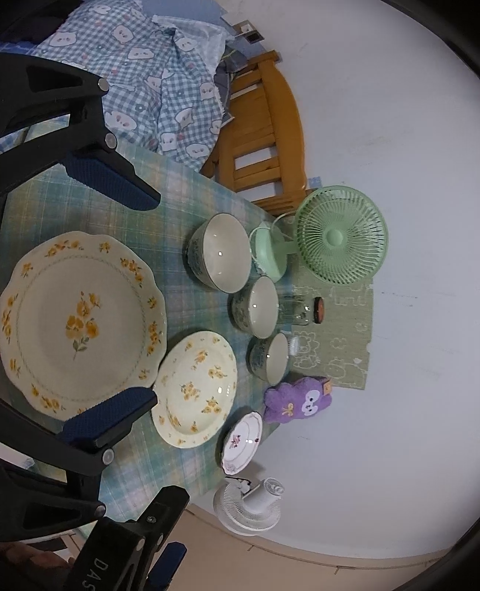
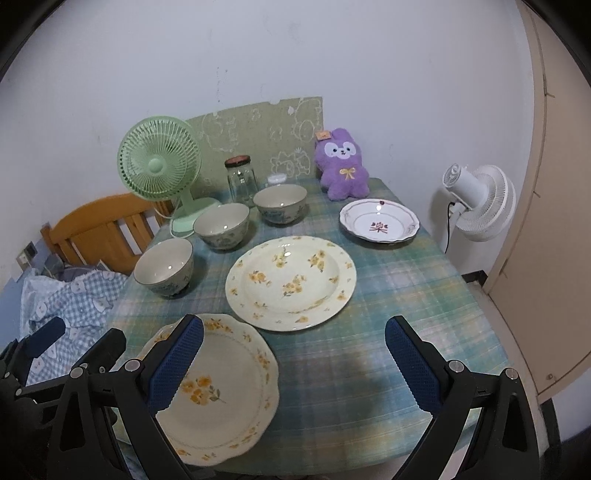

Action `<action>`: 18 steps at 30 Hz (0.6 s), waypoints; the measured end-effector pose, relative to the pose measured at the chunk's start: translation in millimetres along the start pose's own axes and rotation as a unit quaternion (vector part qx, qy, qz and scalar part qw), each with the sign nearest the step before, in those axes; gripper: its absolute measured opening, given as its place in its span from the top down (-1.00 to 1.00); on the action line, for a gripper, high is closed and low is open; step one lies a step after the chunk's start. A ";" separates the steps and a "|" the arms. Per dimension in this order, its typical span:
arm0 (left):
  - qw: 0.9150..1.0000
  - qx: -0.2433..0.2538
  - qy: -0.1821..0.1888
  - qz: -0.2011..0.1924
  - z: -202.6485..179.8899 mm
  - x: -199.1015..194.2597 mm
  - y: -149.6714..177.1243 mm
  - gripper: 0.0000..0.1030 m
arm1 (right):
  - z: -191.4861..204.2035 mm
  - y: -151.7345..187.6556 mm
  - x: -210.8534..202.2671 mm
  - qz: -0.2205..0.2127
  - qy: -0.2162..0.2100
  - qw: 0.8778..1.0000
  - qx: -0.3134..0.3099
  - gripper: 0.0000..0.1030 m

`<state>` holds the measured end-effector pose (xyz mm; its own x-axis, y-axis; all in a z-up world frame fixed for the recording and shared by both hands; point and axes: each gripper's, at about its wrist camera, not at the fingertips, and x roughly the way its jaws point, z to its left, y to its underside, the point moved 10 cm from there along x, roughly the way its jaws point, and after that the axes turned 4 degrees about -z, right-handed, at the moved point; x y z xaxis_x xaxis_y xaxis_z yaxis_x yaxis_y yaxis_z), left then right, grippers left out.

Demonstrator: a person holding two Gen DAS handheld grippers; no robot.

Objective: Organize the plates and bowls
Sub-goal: 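Close the left gripper on the scalloped plate rim while the right gripper grips beside it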

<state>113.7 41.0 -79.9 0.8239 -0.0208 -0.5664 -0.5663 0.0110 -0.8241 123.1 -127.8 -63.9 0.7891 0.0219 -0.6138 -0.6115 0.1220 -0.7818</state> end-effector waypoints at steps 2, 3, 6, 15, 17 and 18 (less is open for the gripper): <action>1.000 0.002 0.003 0.011 4.2 8.3 5.8 -0.82 | 7.6 3.1 4.6 0.004 0.000 1.000 -0.006 -0.93; 1.000 0.002 0.003 0.013 5.4 9.8 7.3 -0.81 | 11.1 4.6 7.6 0.007 0.000 1.000 -0.009 -0.89; 1.000 0.006 0.006 0.026 9.6 19.4 14.8 -0.73 | 20.7 11.5 17.6 0.020 -0.001 1.000 -0.015 -0.85; 0.997 0.009 0.015 0.071 22.5 48.9 39.0 -0.69 | 37.6 37.2 50.5 0.057 0.011 0.998 -0.018 -0.82; 0.996 0.007 0.019 0.083 24.4 54.6 45.5 -0.68 | 39.8 43.4 58.0 0.067 0.012 0.998 -0.017 -0.81; 0.996 0.006 0.019 0.087 25.7 57.3 48.7 -0.68 | 40.8 46.3 61.9 0.071 0.014 0.997 -0.017 -0.81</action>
<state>133.9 66.1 -152.6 0.7113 -0.0559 -0.7006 -0.7002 0.0300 -0.7133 146.0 -80.3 -133.6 0.6929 0.0093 -0.7210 -0.7189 0.0850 -0.6899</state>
